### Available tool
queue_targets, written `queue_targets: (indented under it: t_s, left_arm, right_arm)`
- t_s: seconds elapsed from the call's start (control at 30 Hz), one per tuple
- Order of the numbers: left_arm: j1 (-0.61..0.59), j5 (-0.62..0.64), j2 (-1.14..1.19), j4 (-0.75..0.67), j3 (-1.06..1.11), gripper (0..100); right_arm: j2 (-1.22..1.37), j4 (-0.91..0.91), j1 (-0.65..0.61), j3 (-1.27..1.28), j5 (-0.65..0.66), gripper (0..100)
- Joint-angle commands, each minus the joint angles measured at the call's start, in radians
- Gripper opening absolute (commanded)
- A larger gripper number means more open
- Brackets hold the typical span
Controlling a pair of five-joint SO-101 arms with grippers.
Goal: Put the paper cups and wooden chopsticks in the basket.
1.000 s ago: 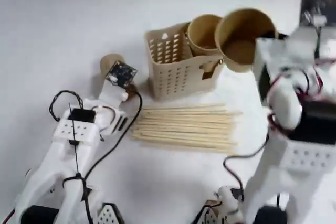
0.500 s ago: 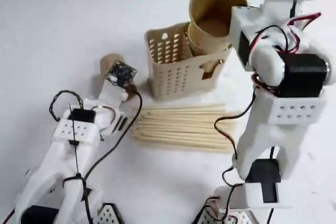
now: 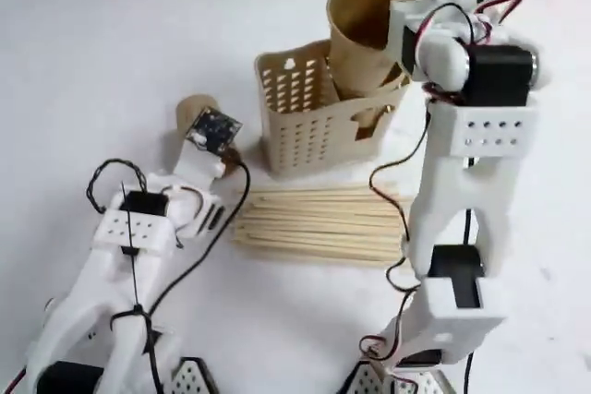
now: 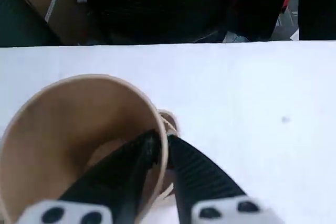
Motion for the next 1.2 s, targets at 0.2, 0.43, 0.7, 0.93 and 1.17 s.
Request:
queue_targets:
  t_s: [0.2,0.43,0.7,0.93,1.17]
  left_arm:
    - [0.013,0.006,-0.01,-0.023,-0.005,19]
    - [0.013,0.006,-0.01,-0.023,-0.005,19]
    - [0.013,0.006,-0.01,-0.023,-0.005,19]
    - [0.013,0.006,-0.01,-0.023,-0.005,19]
    - [0.012,0.006,-0.01,-0.023,-0.005,19]
  right_arm:
    - [0.068,-0.028,0.01,-0.023,-0.009,2.9]
    - [0.085,-0.03,0.008,-0.026,-0.002,14.8]
    - [0.051,-0.028,0.008,-0.051,0.0,14.9]
    - [-0.001,0.004,0.001,-0.091,0.0,14.9]
    - [0.085,0.012,-0.021,-0.083,0.0,15.2]
